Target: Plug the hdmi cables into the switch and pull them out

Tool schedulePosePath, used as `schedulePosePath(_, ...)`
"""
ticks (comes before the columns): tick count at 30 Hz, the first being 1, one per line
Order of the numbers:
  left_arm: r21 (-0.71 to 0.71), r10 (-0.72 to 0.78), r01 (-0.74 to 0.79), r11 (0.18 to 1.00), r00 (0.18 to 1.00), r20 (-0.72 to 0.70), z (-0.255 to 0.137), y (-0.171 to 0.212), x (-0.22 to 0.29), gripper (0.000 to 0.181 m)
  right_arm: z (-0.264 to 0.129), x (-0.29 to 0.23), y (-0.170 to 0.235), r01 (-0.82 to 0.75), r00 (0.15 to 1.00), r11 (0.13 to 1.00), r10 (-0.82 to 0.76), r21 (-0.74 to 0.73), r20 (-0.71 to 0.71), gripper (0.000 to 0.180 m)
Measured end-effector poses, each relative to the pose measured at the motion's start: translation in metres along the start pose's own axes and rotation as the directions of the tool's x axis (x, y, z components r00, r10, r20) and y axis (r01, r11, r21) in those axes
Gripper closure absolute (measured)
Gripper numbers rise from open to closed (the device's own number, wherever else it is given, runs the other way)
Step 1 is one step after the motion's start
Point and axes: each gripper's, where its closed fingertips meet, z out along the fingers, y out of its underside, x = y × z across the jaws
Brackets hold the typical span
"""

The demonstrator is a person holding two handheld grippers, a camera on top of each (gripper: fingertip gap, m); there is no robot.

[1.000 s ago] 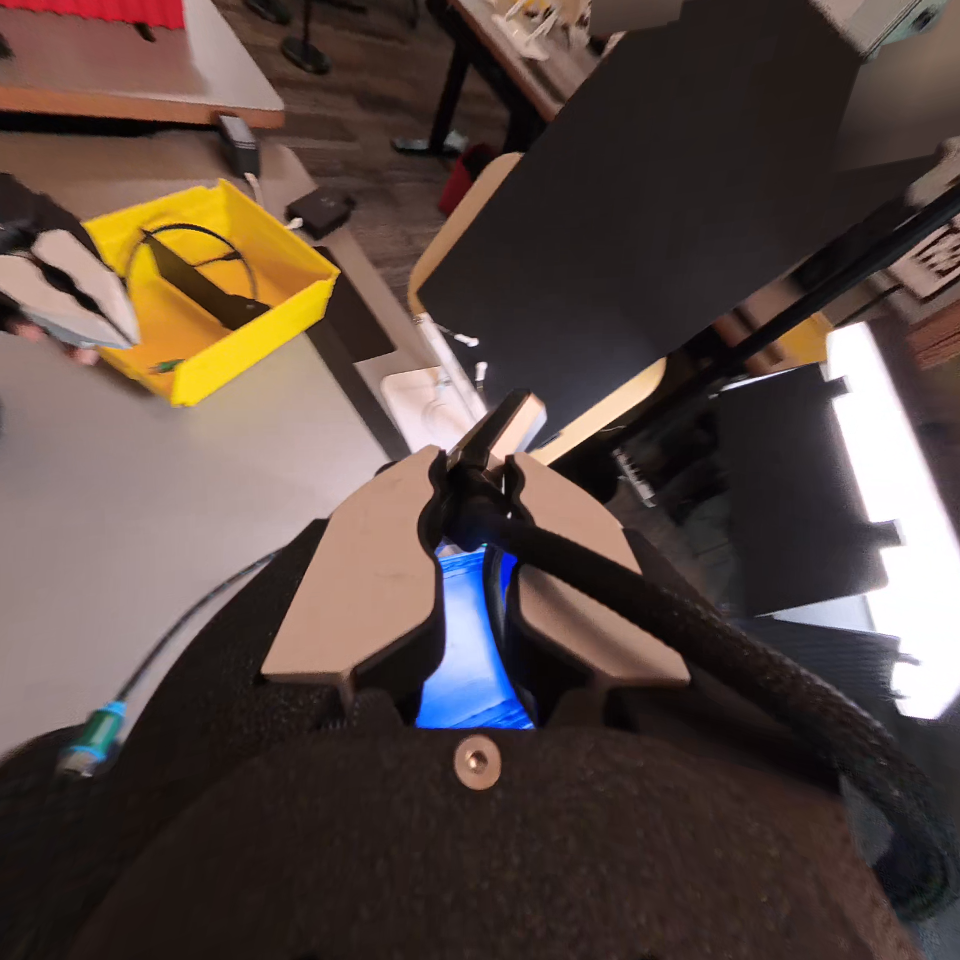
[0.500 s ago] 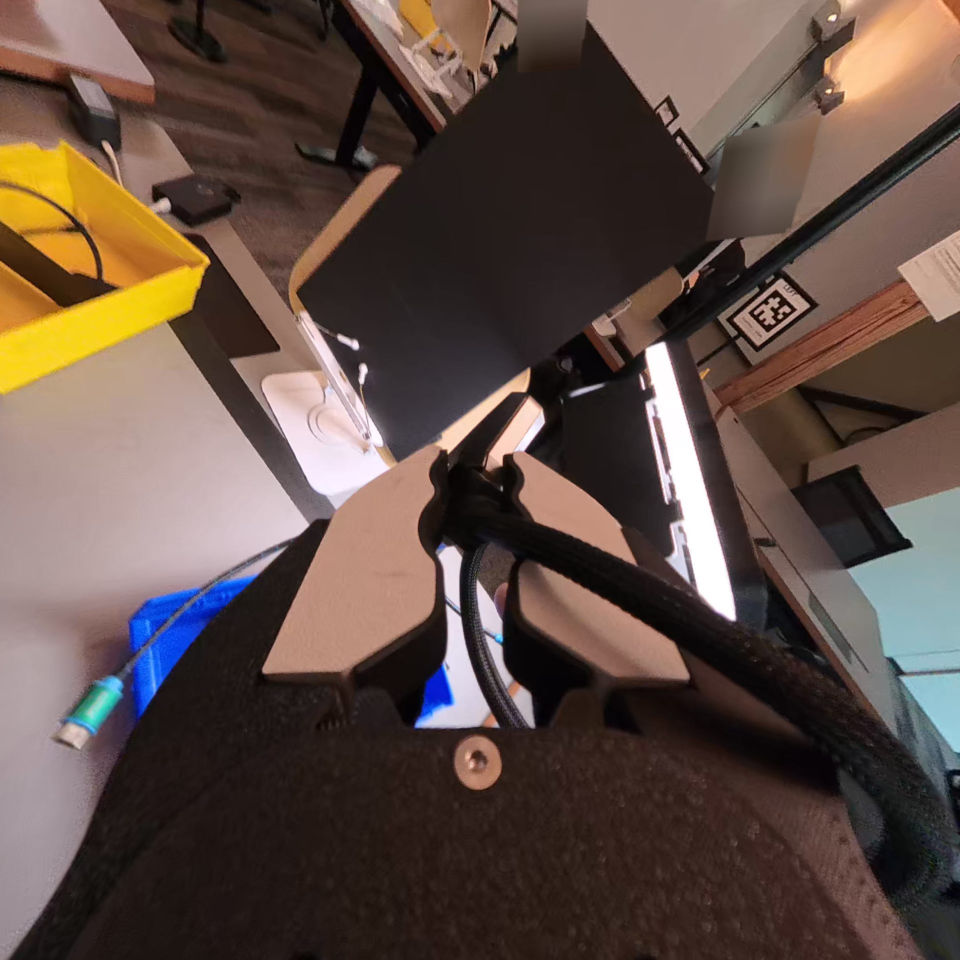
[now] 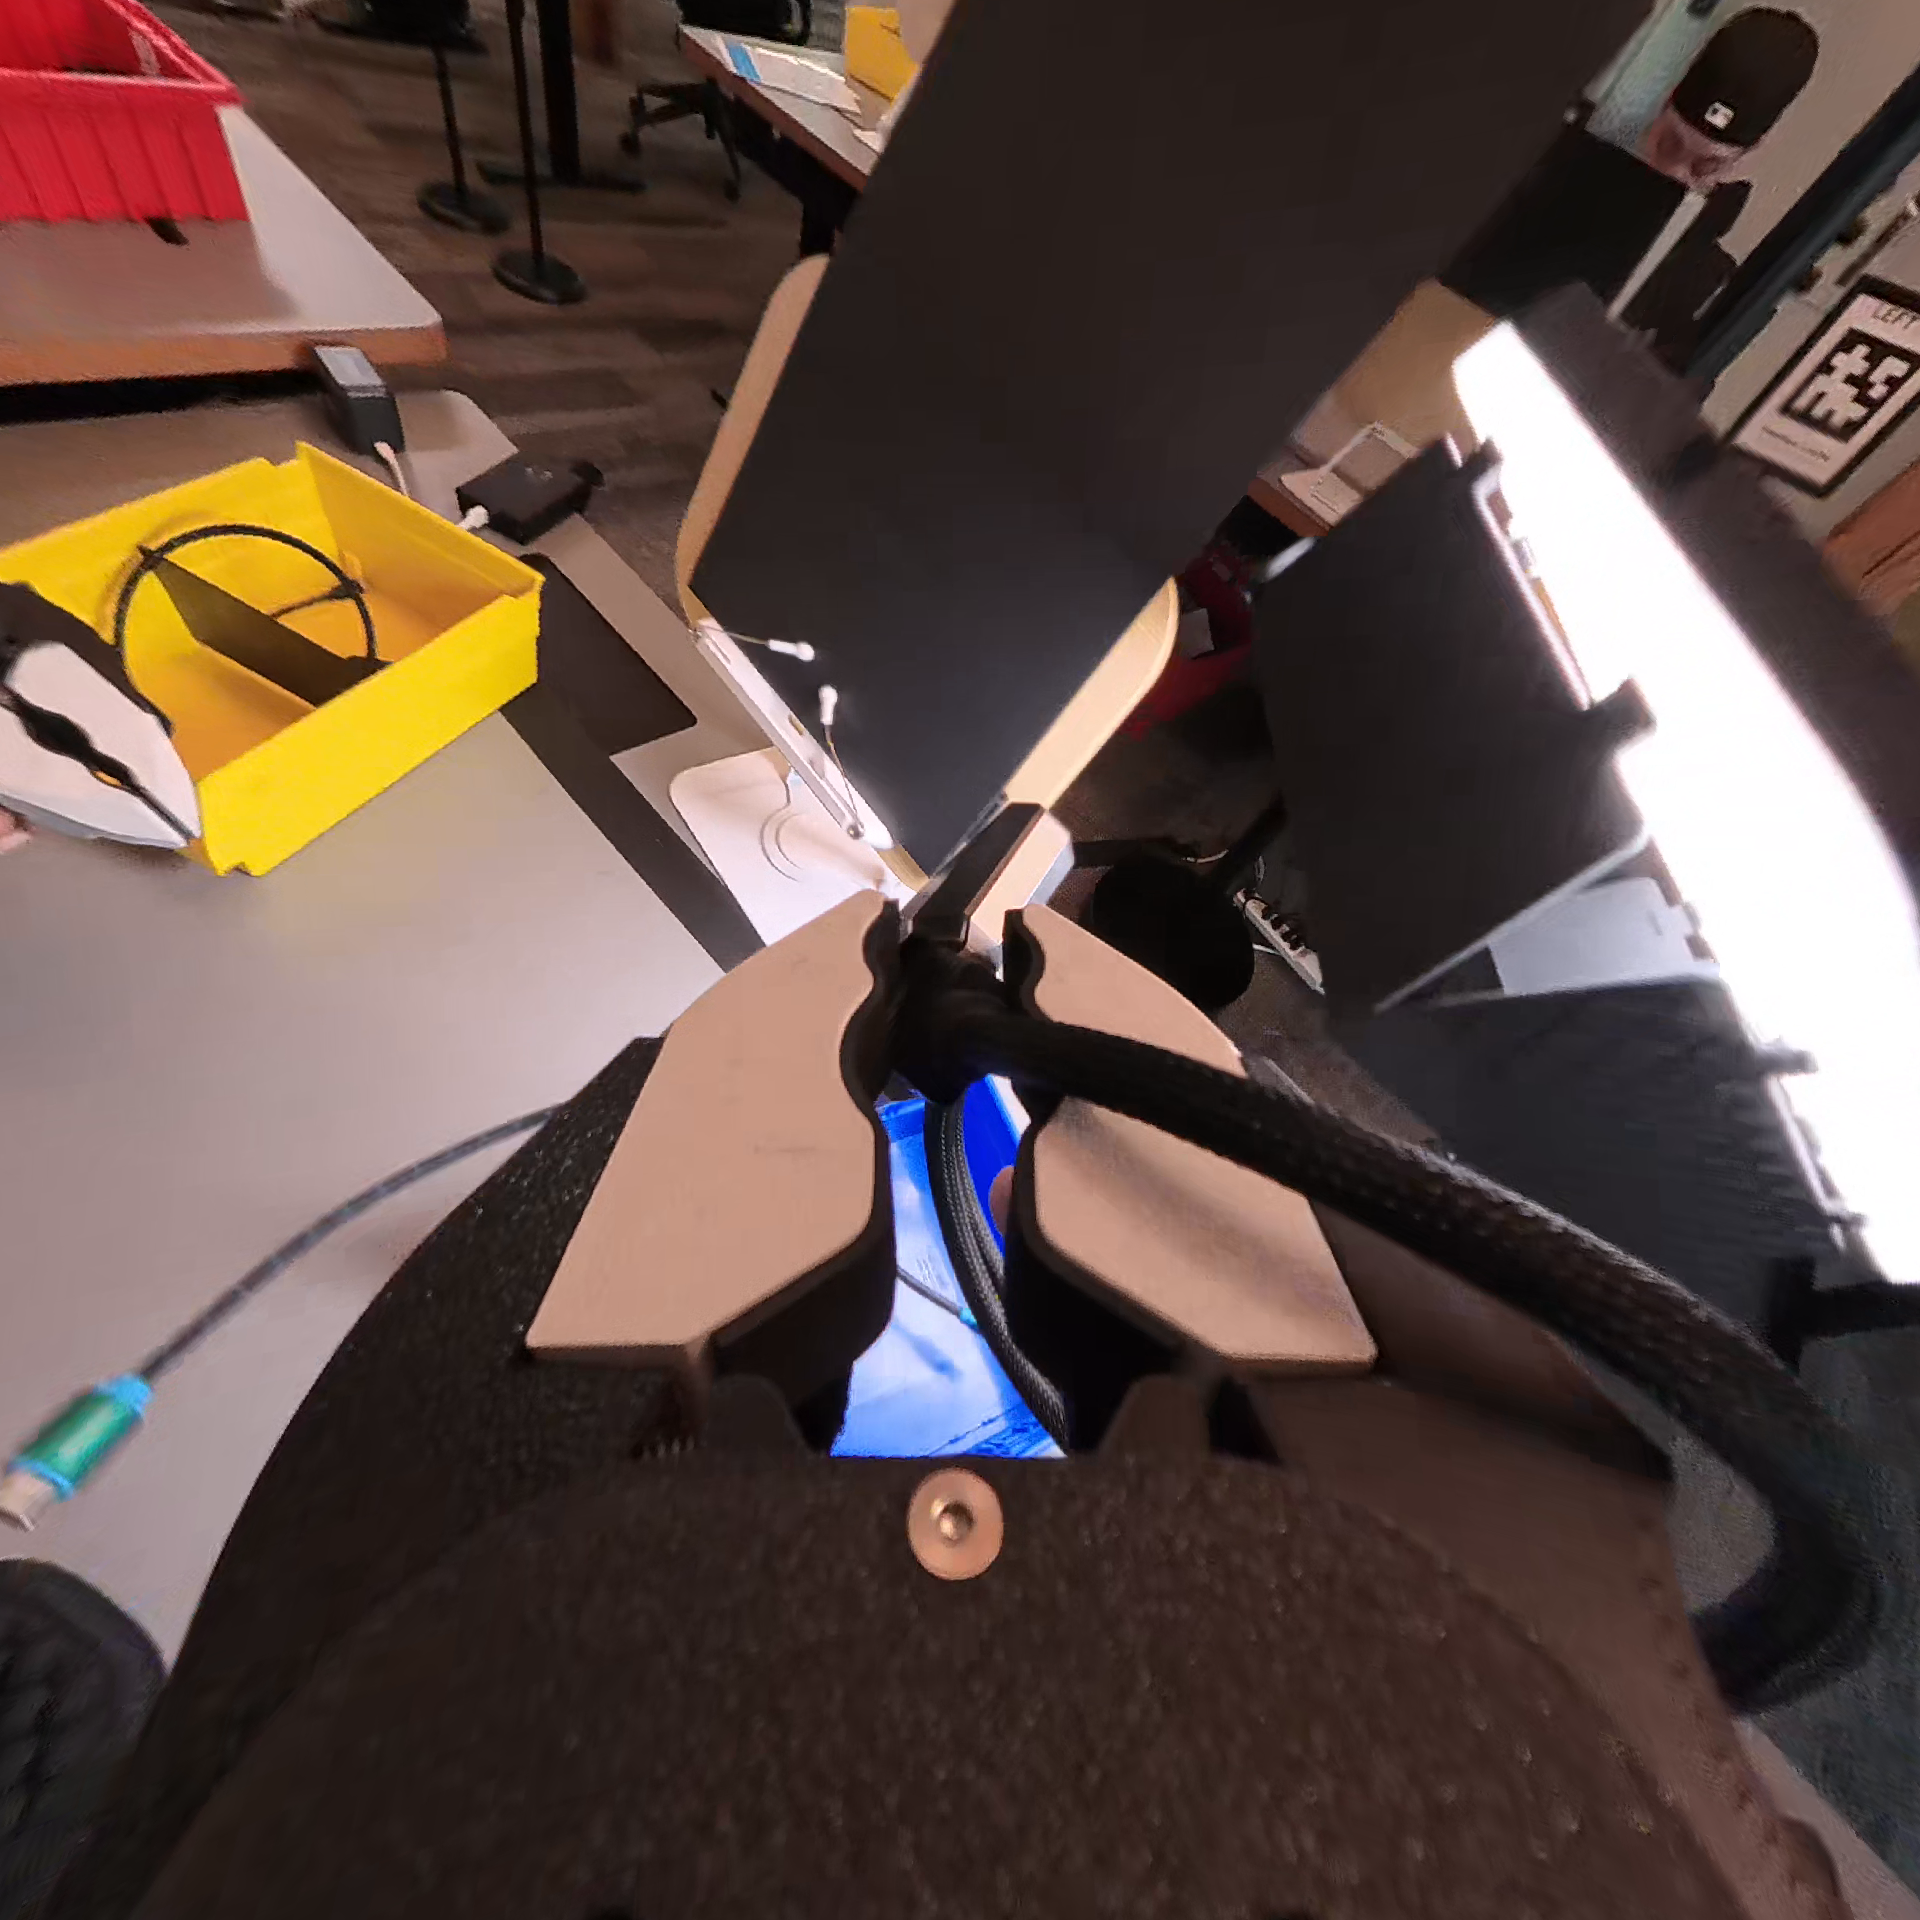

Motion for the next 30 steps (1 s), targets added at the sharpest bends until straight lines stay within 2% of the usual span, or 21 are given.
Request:
schedulePosePath(5, -0.001, 0.004, -0.004, 1.000, 1.000, 0.010, -0.001, 0.001, -0.002, 0.181, 0.012, 0.039, 0.065, -0.156, 0.981, 0.988, 0.156, 0.011, -0.112, 0.161)
schedulePosePath(10, -0.005, -0.013, 0.013, 1.000, 1.000, 0.012, 0.000, 0.004, -0.005, 0.181, -0.003, 0.094, 0.106, -0.381, 0.873, 0.902, 0.423, 0.201, -0.243, 0.162)
schedulePosePath(14, -0.026, -0.026, 0.027, 0.999, 1.000, 0.016, 0.004, 0.012, -0.009, 0.181, -0.020, 0.122, 0.115, -0.266, 0.873, 0.925, 0.351, 0.272, -0.339, 0.162)
schedulePosePath(17, -0.045, -0.039, 0.040, 0.998, 0.999, 0.014, 0.010, 0.020, -0.012, 0.181, -0.018, 0.128, 0.118, -0.127, 0.896, 0.963, 0.214, 0.238, -0.389, 0.162)
schedulePosePath(20, -0.079, -0.039, 0.040, 0.996, 0.999, 0.016, 0.015, 0.029, -0.012, 0.180, -0.005, 0.112, 0.124, 0.029, 0.930, 0.990, 0.024, 0.137, -0.366, 0.161)
schedulePosePath(23, -0.106, -0.031, 0.033, 0.994, 0.999, 0.019, 0.019, 0.036, -0.013, 0.180, 0.012, 0.073, 0.133, 0.123, 0.963, 0.988, -0.095, 0.097, -0.254, 0.161)
schedulePosePath(26, -0.117, -0.042, 0.043, 0.992, 0.999, 0.015, 0.023, 0.042, -0.015, 0.180, 0.019, 0.043, 0.134, 0.098, 0.982, 0.986, -0.074, 0.133, -0.173, 0.161)
schedulePosePath(30, -0.145, -0.051, 0.051, 0.988, 0.999, 0.005, 0.027, 0.049, -0.014, 0.180, 0.019, 0.014, 0.143, -0.080, 0.996, 0.990, 0.083, 0.117, -0.022, 0.161)
